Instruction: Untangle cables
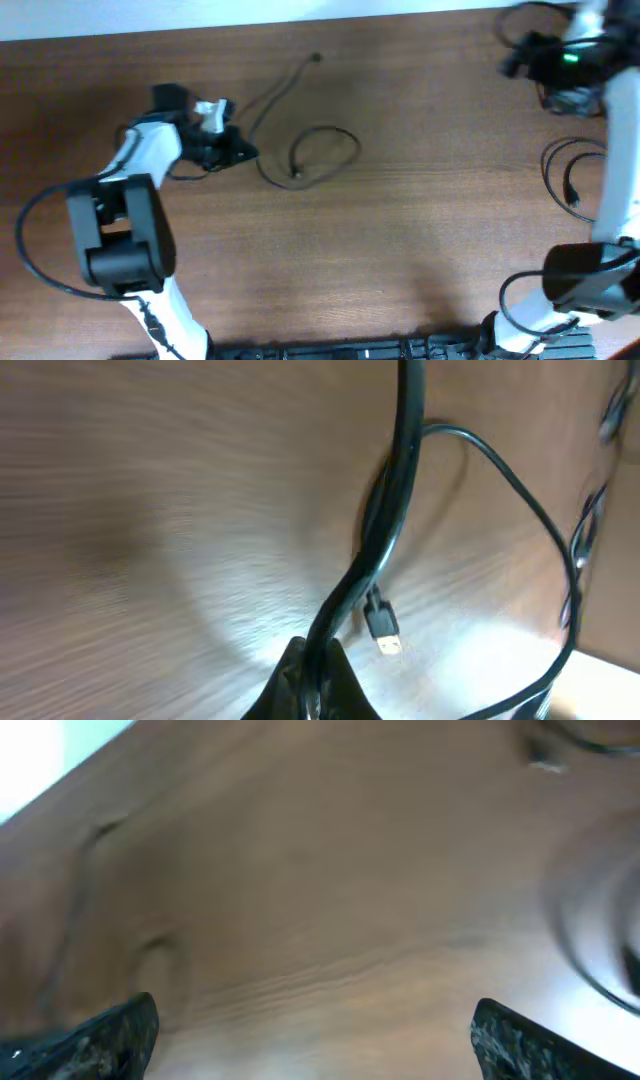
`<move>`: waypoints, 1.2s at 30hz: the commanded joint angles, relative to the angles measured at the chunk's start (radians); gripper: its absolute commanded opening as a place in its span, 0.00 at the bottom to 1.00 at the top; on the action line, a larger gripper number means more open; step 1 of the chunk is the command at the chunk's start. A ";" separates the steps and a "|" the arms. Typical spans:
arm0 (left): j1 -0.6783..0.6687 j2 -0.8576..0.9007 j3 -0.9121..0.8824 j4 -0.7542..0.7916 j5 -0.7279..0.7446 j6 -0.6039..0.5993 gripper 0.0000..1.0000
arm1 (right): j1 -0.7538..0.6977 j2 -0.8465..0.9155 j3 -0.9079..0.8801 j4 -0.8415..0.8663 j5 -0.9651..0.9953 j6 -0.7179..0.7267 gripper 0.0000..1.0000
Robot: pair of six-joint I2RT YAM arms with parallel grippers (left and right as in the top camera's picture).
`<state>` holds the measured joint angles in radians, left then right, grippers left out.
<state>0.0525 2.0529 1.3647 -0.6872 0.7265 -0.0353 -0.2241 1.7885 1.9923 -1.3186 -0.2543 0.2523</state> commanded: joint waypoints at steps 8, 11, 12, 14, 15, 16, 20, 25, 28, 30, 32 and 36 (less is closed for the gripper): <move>-0.153 -0.016 0.037 -0.057 -0.362 -0.110 0.94 | 0.462 0.116 -0.177 0.087 -0.024 0.264 0.99; -0.117 -0.065 0.096 -0.105 -0.456 -0.111 0.99 | 0.575 0.116 -0.372 0.349 -0.034 0.310 0.99; -0.105 -0.086 0.106 -0.106 -0.471 -0.126 0.99 | 0.611 0.116 -0.431 0.450 -0.022 0.303 0.99; -0.054 -0.143 0.125 -0.106 -0.543 -0.252 0.99 | 0.685 0.116 -0.556 0.688 0.003 0.303 0.99; -0.016 -0.171 0.127 -0.105 -0.556 -0.310 0.99 | 0.722 0.116 -0.622 0.801 0.063 0.303 0.98; 0.014 -0.190 0.127 -0.104 -0.556 -0.336 0.99 | 0.746 0.119 -0.647 0.841 0.097 0.303 0.98; 0.121 -0.241 0.127 -0.112 -0.548 -0.354 0.99 | 0.829 0.195 -0.678 0.942 0.233 0.303 0.99; 0.180 -0.241 0.127 -0.156 -0.548 -0.353 0.99 | 0.867 0.284 -0.678 1.021 0.241 0.346 0.98; 0.180 -0.241 0.127 -0.167 -0.549 -0.353 0.99 | 0.879 0.330 -0.678 1.049 0.174 0.391 0.98; 0.180 -0.241 0.127 -0.167 -0.552 -0.352 0.99 | 0.893 0.329 -0.678 1.115 0.050 0.379 0.99; 0.180 -0.241 0.127 -0.167 -0.552 -0.329 0.99 | 0.906 0.330 -0.678 1.135 0.030 0.373 0.99; 0.180 -0.241 0.127 -0.169 -0.551 -0.330 0.99 | 0.956 0.364 -0.678 1.093 0.211 0.351 0.99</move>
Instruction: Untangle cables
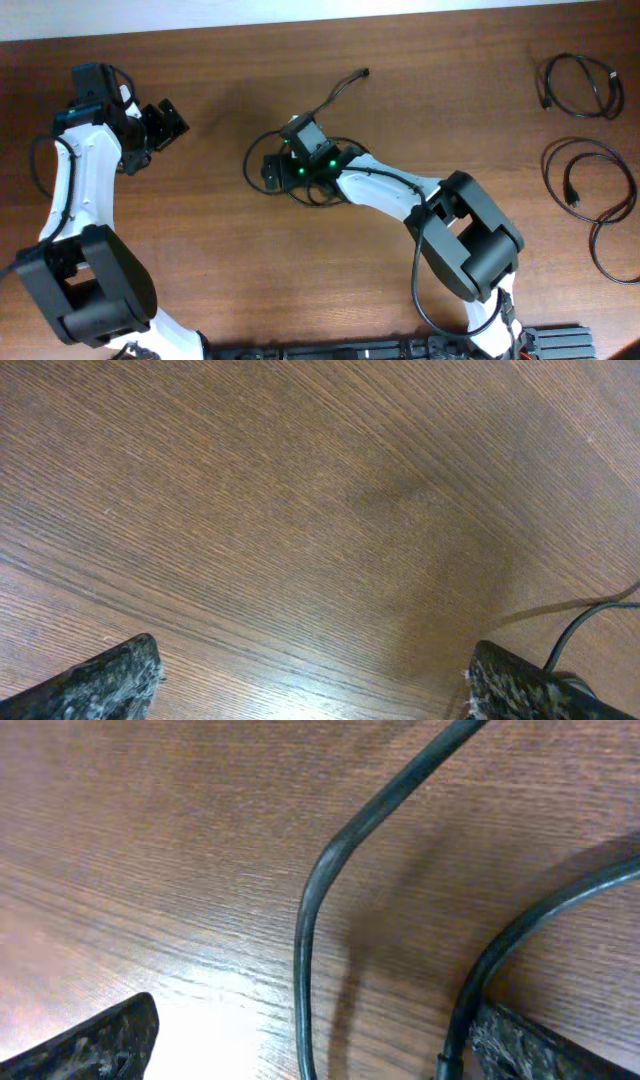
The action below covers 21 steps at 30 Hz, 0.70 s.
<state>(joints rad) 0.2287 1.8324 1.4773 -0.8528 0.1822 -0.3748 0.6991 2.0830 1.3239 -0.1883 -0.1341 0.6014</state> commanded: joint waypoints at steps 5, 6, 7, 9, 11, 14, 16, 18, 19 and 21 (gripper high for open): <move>0.003 -0.021 0.014 -0.014 -0.007 0.010 0.99 | 0.068 0.148 -0.010 -0.089 0.245 0.002 0.45; 0.003 -0.021 0.014 -0.018 -0.007 0.010 0.99 | 0.066 0.149 -0.010 -0.091 0.267 0.002 0.29; 0.003 -0.021 0.014 -0.021 -0.007 0.010 0.99 | 0.066 0.149 -0.010 -0.092 0.282 0.002 0.14; 0.003 -0.021 0.014 -0.033 -0.007 0.009 0.99 | 0.061 0.149 -0.010 -0.092 0.293 0.002 0.04; 0.003 -0.021 0.014 -0.051 -0.007 0.009 0.99 | 0.031 0.129 0.001 -0.125 0.292 -0.002 0.04; 0.003 -0.021 0.014 -0.063 -0.007 0.009 0.99 | -0.070 0.060 0.064 -0.257 0.293 -0.002 0.04; 0.003 -0.021 0.014 -0.066 -0.006 0.009 0.99 | -0.196 0.006 0.133 -0.298 0.293 -0.056 0.04; 0.003 -0.021 0.014 -0.069 -0.007 0.009 0.99 | -0.293 -0.003 0.184 -0.299 0.292 -0.145 0.04; 0.003 -0.021 0.014 -0.069 -0.007 0.009 0.99 | -0.344 -0.003 0.196 -0.297 0.294 -0.161 0.04; 0.003 -0.021 0.014 -0.070 -0.006 0.009 0.99 | -0.468 -0.002 0.196 -0.286 0.296 -0.161 0.04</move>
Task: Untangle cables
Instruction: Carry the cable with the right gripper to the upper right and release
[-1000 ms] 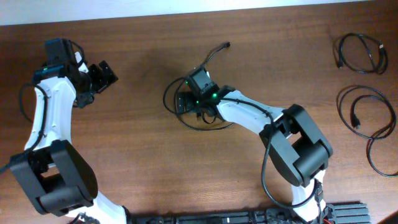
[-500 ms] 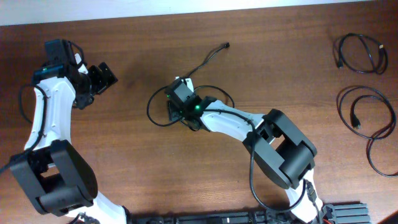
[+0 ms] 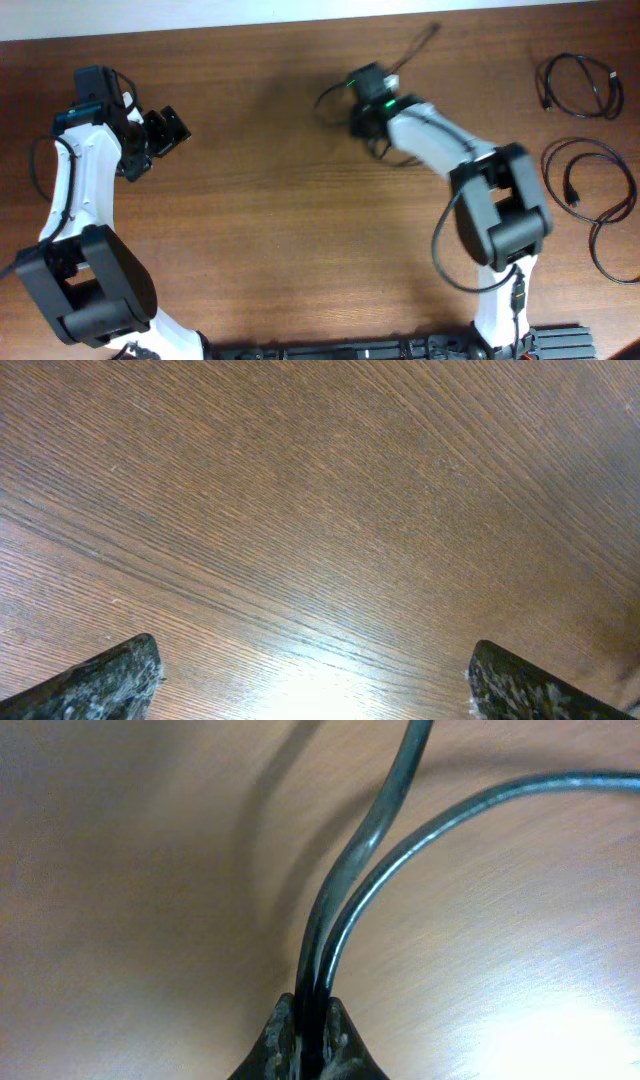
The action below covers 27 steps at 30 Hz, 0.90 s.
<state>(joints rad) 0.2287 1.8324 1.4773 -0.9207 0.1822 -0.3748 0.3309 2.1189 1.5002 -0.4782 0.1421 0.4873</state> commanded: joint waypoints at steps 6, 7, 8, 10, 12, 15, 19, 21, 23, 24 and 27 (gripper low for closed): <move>0.003 -0.021 0.014 -0.002 -0.007 0.009 0.99 | -0.270 -0.019 0.019 0.235 -0.119 -0.117 0.04; 0.003 -0.021 0.014 -0.002 -0.007 0.009 0.99 | -0.275 -0.008 0.019 0.282 -0.082 -0.117 0.04; 0.002 -0.021 0.014 -0.002 -0.005 0.009 0.99 | -0.280 0.002 0.019 0.314 -0.046 -0.141 0.04; -0.006 -0.021 0.014 -0.002 0.008 0.008 0.99 | -0.297 0.035 0.019 0.357 0.004 -0.204 0.04; -0.027 -0.021 0.014 0.004 0.008 0.009 0.99 | -0.312 0.047 0.019 0.343 -0.099 -0.204 0.61; -0.042 -0.021 0.014 0.022 0.008 0.008 0.99 | -0.314 0.004 0.020 0.332 -0.127 -0.266 0.98; -0.043 -0.021 0.014 0.021 0.007 0.009 0.99 | -0.357 -0.314 0.020 0.053 -0.105 -0.270 0.98; -0.043 -0.025 0.014 0.000 0.040 0.009 0.99 | -0.360 -0.507 0.019 -0.134 -0.104 -0.274 0.99; -0.043 -0.080 0.014 0.000 0.076 0.063 0.99 | -0.359 -0.681 0.019 -0.293 -0.104 -0.274 0.99; -0.048 -0.124 0.014 0.000 0.092 0.111 0.99 | -0.359 -0.744 0.018 -0.349 -0.104 -0.272 0.99; -0.084 -0.334 0.005 0.002 0.075 0.180 0.99 | -0.359 -0.997 -0.064 -0.461 -0.104 -0.270 0.99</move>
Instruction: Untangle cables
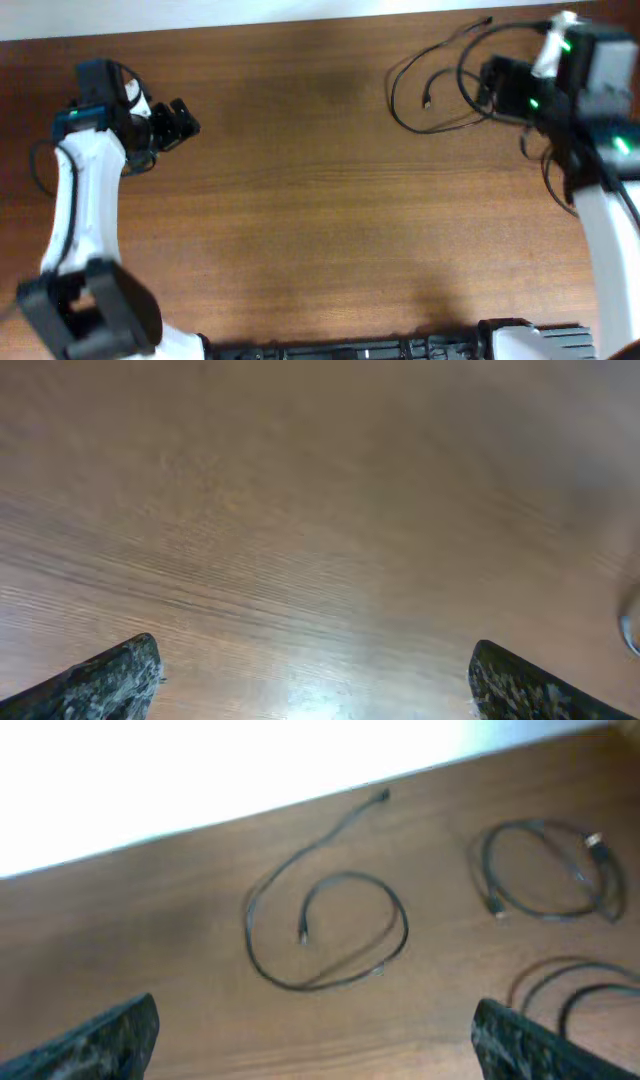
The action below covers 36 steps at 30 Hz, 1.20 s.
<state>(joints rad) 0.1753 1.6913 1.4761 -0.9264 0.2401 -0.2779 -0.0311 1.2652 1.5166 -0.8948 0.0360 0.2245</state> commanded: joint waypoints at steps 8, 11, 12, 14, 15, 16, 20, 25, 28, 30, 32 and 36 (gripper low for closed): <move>-0.049 -1.021 -0.502 0.157 -0.005 0.082 0.99 | 0.003 -0.846 -0.457 -0.041 0.013 -0.011 0.98; -0.049 -1.334 -0.618 0.145 -0.028 0.084 0.99 | 0.003 -1.082 -0.508 -0.061 0.009 -0.052 0.99; -0.049 -1.398 -0.628 0.127 -0.027 0.084 0.99 | 0.003 -1.126 -0.508 -0.081 0.008 -0.057 0.98; -0.049 -1.512 -0.629 0.079 -0.027 0.085 0.99 | 0.003 -1.237 -0.508 -0.155 0.009 -0.056 0.99; -0.049 -1.562 -0.629 0.052 -0.027 0.090 0.99 | 0.004 -1.261 -0.502 -0.203 0.010 -0.056 0.99; -0.049 -1.596 -0.629 0.024 -0.028 0.094 0.99 | 0.003 -1.251 -0.481 -0.257 0.000 -0.056 0.99; -0.048 -1.635 -0.633 -0.060 -0.090 0.092 0.99 | 0.003 -1.256 -0.510 -0.225 -0.024 -0.056 0.99; -0.048 -1.635 -0.743 0.035 -0.203 0.092 0.99 | 0.003 -1.256 -0.740 -0.066 -0.057 -0.052 0.98; -0.048 -1.635 -0.879 0.188 -0.203 0.092 0.99 | 0.003 -1.256 -0.941 0.196 -0.191 -0.052 0.99; -0.048 -1.635 -0.972 0.301 -0.203 0.092 0.99 | 0.003 -1.256 -1.062 0.366 -0.203 -0.052 0.98; -0.048 -1.635 -1.039 0.375 -0.204 0.093 0.99 | 0.004 -1.256 -1.161 0.491 -0.209 -0.052 0.99; -0.048 -1.635 -1.184 0.534 -0.203 0.093 0.99 | 0.003 -1.256 -1.324 0.689 -0.209 -0.053 0.99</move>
<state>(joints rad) 0.1246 0.0616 0.3576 -0.4557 0.0460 -0.2008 -0.0303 0.0158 0.2478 -0.2630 -0.1574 0.1795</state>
